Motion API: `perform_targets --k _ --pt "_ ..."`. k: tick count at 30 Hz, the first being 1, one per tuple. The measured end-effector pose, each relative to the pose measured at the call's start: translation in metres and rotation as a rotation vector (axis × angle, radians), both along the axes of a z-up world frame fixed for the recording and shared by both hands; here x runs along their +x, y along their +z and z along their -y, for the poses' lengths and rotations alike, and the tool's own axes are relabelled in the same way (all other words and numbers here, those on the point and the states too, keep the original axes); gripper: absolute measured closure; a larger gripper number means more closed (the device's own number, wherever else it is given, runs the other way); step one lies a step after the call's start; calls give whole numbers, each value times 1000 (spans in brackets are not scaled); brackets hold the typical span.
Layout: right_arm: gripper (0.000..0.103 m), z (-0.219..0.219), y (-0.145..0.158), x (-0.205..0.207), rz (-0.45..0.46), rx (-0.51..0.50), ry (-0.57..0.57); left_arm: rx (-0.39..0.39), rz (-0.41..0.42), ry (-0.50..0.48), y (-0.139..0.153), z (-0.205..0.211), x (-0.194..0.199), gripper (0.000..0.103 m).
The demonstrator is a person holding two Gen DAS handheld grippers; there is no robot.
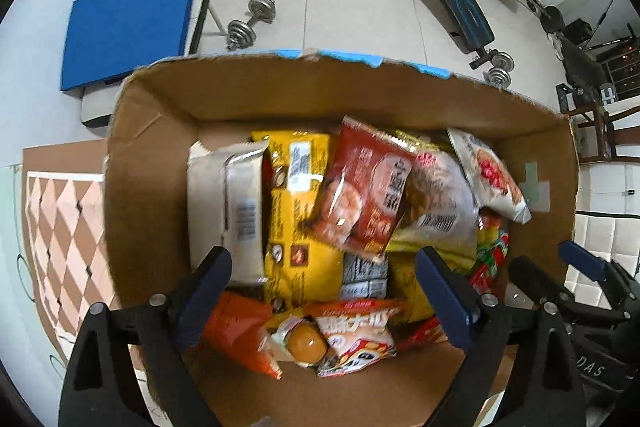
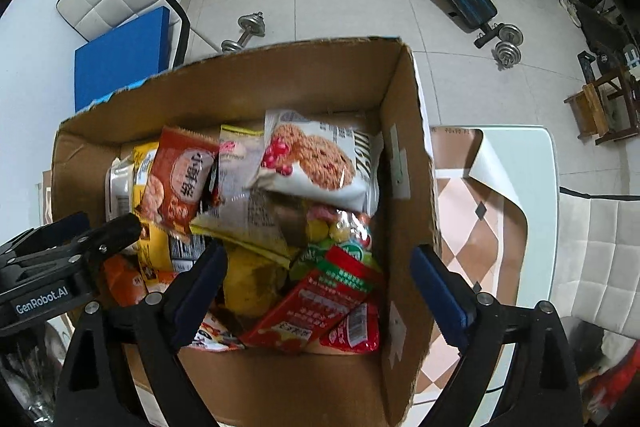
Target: Organize snacks
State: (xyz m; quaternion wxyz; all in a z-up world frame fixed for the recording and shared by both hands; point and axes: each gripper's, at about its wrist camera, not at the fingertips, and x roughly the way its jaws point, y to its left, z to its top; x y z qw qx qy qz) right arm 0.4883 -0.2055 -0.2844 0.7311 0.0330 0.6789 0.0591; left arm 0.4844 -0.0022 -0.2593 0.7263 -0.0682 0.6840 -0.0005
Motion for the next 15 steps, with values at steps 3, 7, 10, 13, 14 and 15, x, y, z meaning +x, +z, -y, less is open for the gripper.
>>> perform_targets --k 3,7,10,13,14,15 --pt "8 0 6 -12 19 -7 12 21 42 3 11 0 -14 9" --pt "8 2 20 -34 69 -16 23 53 109 3 28 3 -39 9" --pt "8 3 29 -55 103 -32 33 77 158 -5 41 8 -60 9" --pt "8 4 39 -78 131 -40 40 85 200 0 54 10 -84 9" --pt "8 5 42 -86 139 -40 40 86 211 3 57 10 -91 9" --pt "8 7 45 -93 147 -40 41 89 225 5 62 11 -100 9"
